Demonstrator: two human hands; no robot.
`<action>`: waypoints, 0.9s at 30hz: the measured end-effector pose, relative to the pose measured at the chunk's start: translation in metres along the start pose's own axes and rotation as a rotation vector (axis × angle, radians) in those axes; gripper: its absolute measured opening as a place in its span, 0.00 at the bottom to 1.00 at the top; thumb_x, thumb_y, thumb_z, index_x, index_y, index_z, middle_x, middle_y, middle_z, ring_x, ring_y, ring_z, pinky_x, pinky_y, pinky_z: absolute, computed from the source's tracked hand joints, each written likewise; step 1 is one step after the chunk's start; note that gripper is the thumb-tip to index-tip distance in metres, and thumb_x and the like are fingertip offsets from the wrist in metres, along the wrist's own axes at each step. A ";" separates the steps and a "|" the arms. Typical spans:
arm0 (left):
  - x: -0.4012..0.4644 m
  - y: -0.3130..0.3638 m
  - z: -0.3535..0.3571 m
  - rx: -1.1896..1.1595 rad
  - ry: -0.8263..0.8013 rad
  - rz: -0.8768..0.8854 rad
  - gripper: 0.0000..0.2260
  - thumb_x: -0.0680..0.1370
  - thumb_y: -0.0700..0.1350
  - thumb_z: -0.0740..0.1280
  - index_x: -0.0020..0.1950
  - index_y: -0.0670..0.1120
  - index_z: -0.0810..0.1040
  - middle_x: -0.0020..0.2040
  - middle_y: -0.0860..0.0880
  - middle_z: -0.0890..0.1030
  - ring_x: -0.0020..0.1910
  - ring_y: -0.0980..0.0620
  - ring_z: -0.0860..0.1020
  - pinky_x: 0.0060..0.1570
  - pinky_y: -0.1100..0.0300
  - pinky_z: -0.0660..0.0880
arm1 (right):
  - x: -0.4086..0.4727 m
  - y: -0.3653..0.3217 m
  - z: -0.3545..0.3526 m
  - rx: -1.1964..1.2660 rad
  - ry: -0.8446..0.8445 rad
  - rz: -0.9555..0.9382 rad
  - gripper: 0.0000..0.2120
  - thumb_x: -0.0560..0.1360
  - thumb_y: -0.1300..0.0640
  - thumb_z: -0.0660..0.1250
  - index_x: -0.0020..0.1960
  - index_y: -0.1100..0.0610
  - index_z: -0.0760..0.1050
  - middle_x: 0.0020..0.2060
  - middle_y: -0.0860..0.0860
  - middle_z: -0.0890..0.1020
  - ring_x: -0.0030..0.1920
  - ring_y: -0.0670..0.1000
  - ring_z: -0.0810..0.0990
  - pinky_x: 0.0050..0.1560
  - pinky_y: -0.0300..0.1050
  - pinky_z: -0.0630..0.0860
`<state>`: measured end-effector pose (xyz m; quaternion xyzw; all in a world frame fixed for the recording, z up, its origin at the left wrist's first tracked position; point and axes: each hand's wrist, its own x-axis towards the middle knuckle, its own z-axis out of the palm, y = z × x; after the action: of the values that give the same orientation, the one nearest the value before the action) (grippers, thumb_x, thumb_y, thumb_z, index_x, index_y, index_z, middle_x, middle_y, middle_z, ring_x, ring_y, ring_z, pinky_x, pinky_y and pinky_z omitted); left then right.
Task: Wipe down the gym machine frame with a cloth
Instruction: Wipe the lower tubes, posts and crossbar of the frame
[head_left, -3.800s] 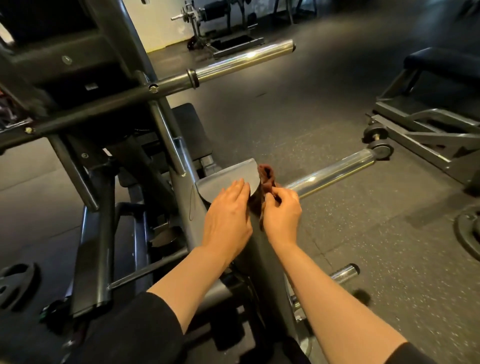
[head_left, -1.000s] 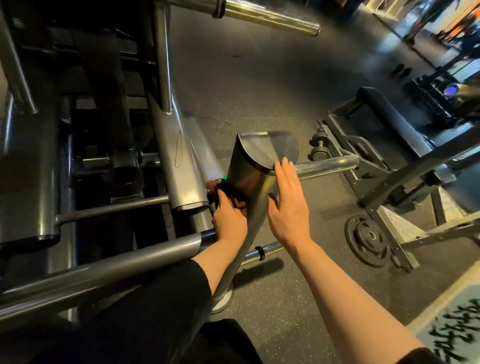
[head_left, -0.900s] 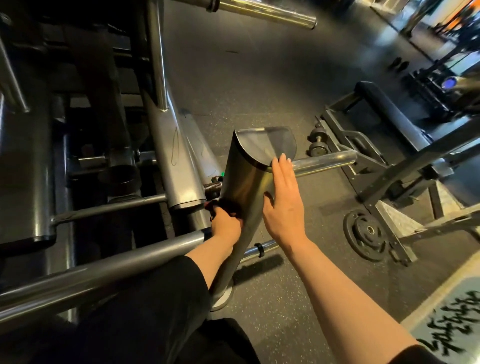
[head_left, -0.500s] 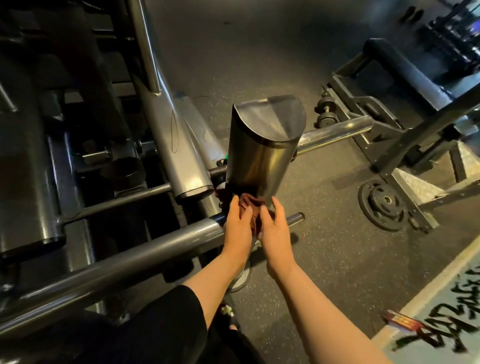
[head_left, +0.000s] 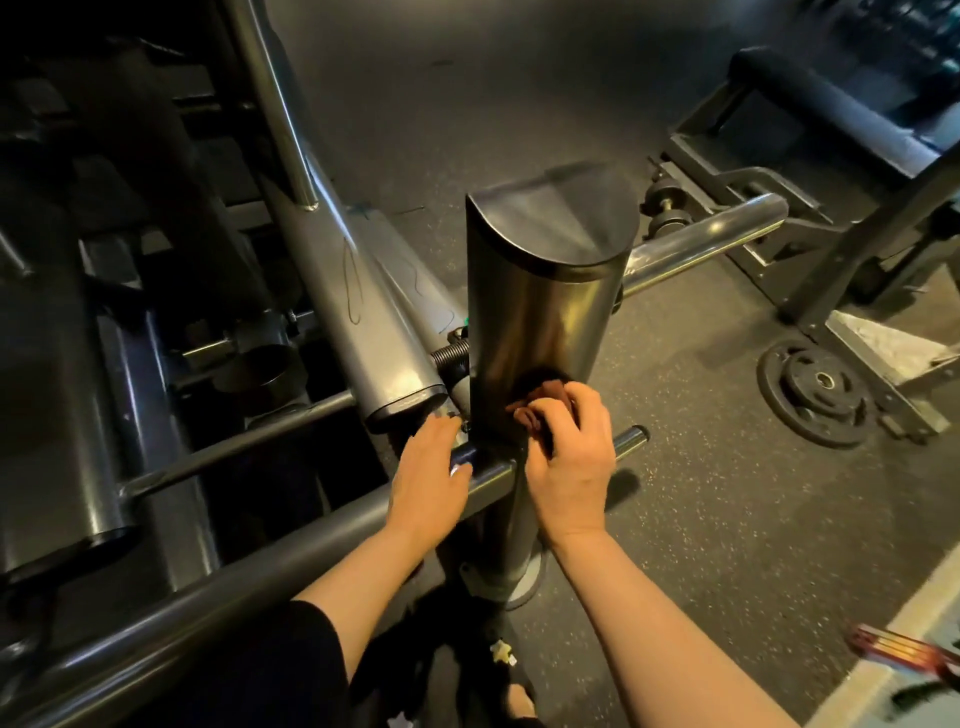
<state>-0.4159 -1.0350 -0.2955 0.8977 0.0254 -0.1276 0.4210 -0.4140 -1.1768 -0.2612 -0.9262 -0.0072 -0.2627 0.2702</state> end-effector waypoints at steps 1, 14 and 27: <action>-0.002 -0.006 0.003 0.026 -0.038 0.007 0.26 0.80 0.40 0.64 0.77 0.45 0.61 0.77 0.47 0.61 0.77 0.49 0.55 0.76 0.53 0.51 | -0.012 0.010 0.006 -0.017 -0.092 0.054 0.10 0.67 0.69 0.73 0.45 0.60 0.79 0.52 0.54 0.76 0.48 0.58 0.76 0.48 0.42 0.71; -0.003 -0.049 0.023 0.360 0.143 0.223 0.19 0.73 0.51 0.73 0.62 0.48 0.78 0.58 0.51 0.80 0.57 0.51 0.77 0.56 0.59 0.73 | -0.044 0.025 0.040 -0.009 -0.022 0.136 0.09 0.66 0.72 0.69 0.44 0.61 0.77 0.51 0.58 0.75 0.48 0.59 0.75 0.49 0.46 0.71; -0.003 -0.066 0.035 0.498 0.256 0.340 0.19 0.72 0.53 0.74 0.60 0.48 0.80 0.56 0.51 0.81 0.52 0.52 0.80 0.47 0.59 0.77 | -0.062 0.045 0.052 0.151 -0.039 0.510 0.12 0.67 0.76 0.64 0.43 0.61 0.75 0.51 0.54 0.73 0.50 0.54 0.76 0.52 0.41 0.72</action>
<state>-0.4363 -1.0187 -0.3657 0.9732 -0.1042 0.0559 0.1971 -0.4355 -1.1805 -0.3513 -0.8802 0.2017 -0.1668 0.3960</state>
